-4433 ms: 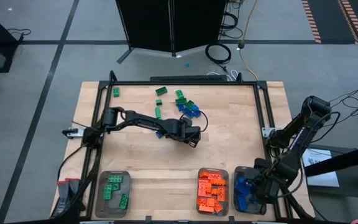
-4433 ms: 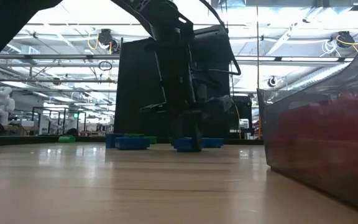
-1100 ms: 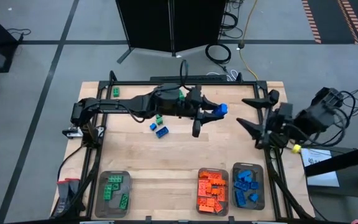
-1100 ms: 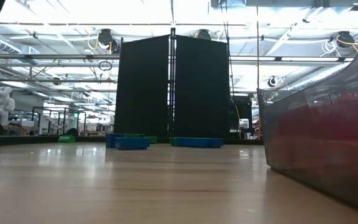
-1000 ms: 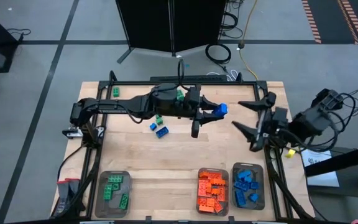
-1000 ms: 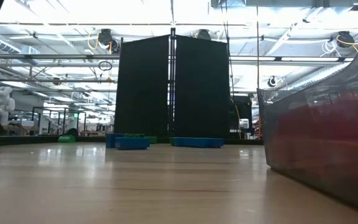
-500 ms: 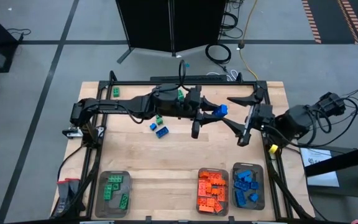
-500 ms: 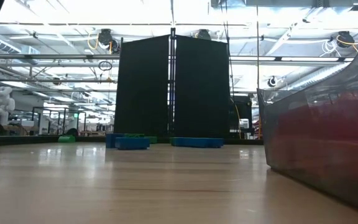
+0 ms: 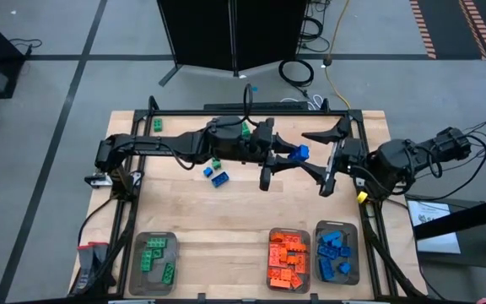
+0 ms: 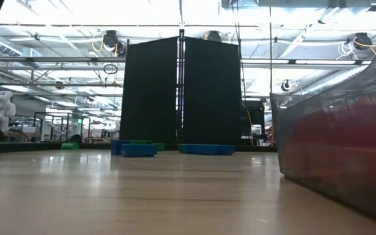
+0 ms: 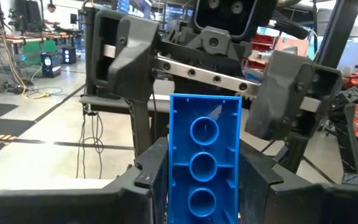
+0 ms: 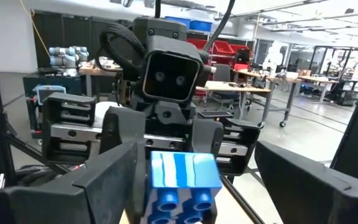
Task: Sort blocks
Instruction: Put the blue game piece into the right black bin
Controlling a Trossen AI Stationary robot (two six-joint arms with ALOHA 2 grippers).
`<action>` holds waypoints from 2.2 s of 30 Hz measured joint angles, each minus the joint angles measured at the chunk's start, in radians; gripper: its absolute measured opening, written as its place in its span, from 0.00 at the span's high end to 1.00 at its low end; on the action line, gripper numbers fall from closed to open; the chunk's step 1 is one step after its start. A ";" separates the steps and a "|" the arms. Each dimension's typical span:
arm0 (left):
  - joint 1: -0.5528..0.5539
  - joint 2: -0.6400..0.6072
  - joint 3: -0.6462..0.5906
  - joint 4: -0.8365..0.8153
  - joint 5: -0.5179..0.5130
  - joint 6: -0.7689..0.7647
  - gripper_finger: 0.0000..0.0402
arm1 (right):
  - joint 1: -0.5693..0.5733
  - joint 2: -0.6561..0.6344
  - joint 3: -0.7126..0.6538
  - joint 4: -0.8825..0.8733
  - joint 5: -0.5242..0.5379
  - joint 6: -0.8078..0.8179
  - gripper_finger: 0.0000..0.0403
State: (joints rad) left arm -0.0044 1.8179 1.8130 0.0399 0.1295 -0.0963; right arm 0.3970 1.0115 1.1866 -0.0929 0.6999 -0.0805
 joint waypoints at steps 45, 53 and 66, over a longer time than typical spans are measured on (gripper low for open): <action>-0.025 0.000 -0.001 -0.266 -0.059 0.021 0.26 | -0.028 -0.034 0.000 -0.193 -0.098 0.125 0.70; -0.032 0.000 0.000 -0.543 -0.093 0.052 0.26 | 0.089 -0.077 -0.001 -0.818 -0.207 0.692 0.70; -0.035 -0.001 0.000 -0.621 -0.173 0.051 0.26 | 0.409 0.079 -0.329 -0.643 -0.551 1.291 0.70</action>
State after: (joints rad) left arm -0.0399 1.8172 1.8130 -0.5812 -0.0433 -0.0456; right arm 0.8061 1.0908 0.8580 -0.7358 0.1492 1.2106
